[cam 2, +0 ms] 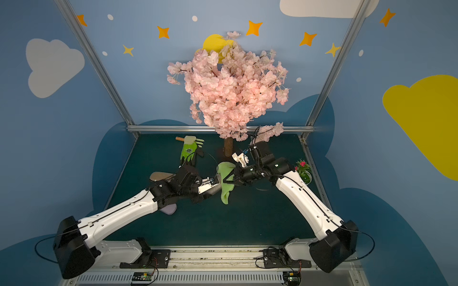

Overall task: Wipe the eyeglass case
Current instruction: Wipe the dirt from the eyeglass case, then place the eyeglass case at the center of the board.

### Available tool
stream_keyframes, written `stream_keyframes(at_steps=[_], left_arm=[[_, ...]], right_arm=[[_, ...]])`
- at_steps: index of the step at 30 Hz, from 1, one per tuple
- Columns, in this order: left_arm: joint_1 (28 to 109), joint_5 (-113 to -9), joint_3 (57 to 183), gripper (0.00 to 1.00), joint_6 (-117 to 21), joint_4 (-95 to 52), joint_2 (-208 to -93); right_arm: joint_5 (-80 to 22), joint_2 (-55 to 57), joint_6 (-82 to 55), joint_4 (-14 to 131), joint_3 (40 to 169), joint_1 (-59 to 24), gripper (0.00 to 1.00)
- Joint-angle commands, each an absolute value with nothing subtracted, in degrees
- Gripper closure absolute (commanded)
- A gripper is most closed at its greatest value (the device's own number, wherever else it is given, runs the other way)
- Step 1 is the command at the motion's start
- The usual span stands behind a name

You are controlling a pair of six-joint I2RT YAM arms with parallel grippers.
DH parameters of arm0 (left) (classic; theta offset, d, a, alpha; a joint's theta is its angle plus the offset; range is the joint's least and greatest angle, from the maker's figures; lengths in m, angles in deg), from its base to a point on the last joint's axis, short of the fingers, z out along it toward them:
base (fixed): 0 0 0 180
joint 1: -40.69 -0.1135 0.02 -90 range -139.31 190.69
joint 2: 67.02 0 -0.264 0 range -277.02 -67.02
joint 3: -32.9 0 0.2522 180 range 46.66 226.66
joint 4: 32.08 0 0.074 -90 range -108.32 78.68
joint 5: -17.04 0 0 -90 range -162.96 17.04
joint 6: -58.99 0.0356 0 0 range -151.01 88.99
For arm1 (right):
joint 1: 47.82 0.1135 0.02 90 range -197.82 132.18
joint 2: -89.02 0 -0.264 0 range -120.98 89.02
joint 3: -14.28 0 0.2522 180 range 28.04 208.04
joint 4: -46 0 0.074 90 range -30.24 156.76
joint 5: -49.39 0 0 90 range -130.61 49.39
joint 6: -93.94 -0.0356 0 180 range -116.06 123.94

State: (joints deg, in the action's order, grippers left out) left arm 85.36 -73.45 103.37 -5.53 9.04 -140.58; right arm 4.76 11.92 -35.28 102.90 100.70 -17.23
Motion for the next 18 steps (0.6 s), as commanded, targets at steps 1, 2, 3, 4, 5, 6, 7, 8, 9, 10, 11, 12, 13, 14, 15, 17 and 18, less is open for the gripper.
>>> stream_keyframes(at_steps=[1,2,3,4,5,6,7,8,9,10,11,12,13,14,15,17,18], left_arm=[[83.35,-61.47,106.03,0.97,-14.05,4.08,-139.27],[82.38,-58.02,106.31,0.97,-16.04,5.21,-139.50],[81.67,-55.84,106.73,0.97,-18.60,6.80,-139.90],[81.20,-53.73,107.25,0.97,-21.14,8.33,-140.46],[80.98,-52.34,107.82,0.97,-23.50,9.91,-141.18],[80.82,-51.09,108.65,0.97,-26.25,11.98,-142.34],[80.71,-49.52,109.66,0.97,-28.26,14.28,-143.94],[80.67,-48.41,110.66,0.97,-29.47,16.51,-145.35],[80.68,-48.18,111.66,0.97,-31.57,18.40,-147.18],[80.68,-48.40,112.47,0.97,-34.24,20.03,-149.16],[80.60,-47.66,113.31,0.97,-36.10,21.11,-150.83],[80.62,-44.92,113.99,0.95,-37.34,21.85,-152.83],[80.60,-42.94,114.87,0.93,-39.13,22.57,-155.01],[80.60,-42.06,115.67,0.92,-40.95,23.17,-156.55],[80.54,-41.09,116.36,0.92,-43.12,23.57,-158.31],[80.59,-41.05,116.94,0.89,-47.27,23.26,-160.72],[80.60,-42.41,117.95,0.87,-49.15,24.26,-162.17]], right_arm=[[7.83,10.84,-33.00,104.35,95.28,-24.55,1.00],[6.23,11.07,-29.96,107.58,96.02,-27.10,1.00],[3.29,11.35,-26.66,111.73,98.04,-29.21,1.00],[0.30,11.46,-23.72,115.83,100.69,-30.51,1.00],[-2.10,11.77,-22.15,118.32,102.62,-31.08,1.00],[-4.06,12.15,-20.79,119.85,104.48,-31.60,1.00],[-5.22,12.55,-19.91,120.57,105.68,-31.99,1.00],[-5.87,12.91,-19.38,120.66,106.29,-32.35,1.00],[-6.39,13.36,-19.30,120.71,106.60,-32.74,1.00],[-6.59,13.74,-19.41,120.38,106.71,-33.05,1.00],[-6.49,13.94,-19.63,119.96,106.53,-33.26,1.00],[-6.04,14.11,-20.03,119.41,106.24,-33.36,1.00],[-5.45,14.18,-21.03,118.70,105.84,-33.35,1.00],[-4.74,14.35,-21.79,118.03,105.23,-33.32,1.00],[-3.82,14.54,-22.50,117.21,104.38,-33.36,1.00],[-3.17,15.07,-23.50,115.87,102.98,-33.37,1.00],[-2.99,15.55,-23.65,115.47,102.36,-33.36,1.00]])
